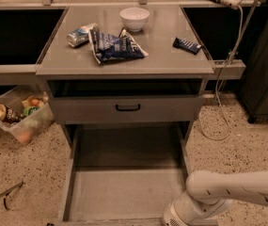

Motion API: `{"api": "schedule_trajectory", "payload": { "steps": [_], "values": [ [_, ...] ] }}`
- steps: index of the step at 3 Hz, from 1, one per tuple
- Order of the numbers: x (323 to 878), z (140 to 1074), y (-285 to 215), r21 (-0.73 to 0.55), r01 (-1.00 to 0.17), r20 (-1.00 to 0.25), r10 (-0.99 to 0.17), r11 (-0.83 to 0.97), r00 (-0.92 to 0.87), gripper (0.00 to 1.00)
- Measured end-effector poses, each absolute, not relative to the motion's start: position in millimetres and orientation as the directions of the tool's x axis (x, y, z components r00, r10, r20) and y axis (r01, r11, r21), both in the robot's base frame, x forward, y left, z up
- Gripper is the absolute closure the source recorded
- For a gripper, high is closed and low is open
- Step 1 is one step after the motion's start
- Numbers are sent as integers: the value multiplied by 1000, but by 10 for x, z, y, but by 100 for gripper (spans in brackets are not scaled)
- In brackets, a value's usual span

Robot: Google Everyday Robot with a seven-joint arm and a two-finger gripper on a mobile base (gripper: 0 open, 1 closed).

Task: Open middle drawer

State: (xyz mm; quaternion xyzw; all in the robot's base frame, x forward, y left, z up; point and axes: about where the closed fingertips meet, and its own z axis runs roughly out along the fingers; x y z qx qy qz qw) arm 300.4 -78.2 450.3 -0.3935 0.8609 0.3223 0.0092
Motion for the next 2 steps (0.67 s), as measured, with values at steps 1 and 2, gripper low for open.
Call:
{"api": "schedule_trajectory", "payload": {
  "steps": [1,2],
  "values": [
    [2834,4571,-841,564,-667,-258,-664,486,-702,0],
    [2754,4609,-862,577,-658,-251,-661,484,-707,0]
  ]
}}
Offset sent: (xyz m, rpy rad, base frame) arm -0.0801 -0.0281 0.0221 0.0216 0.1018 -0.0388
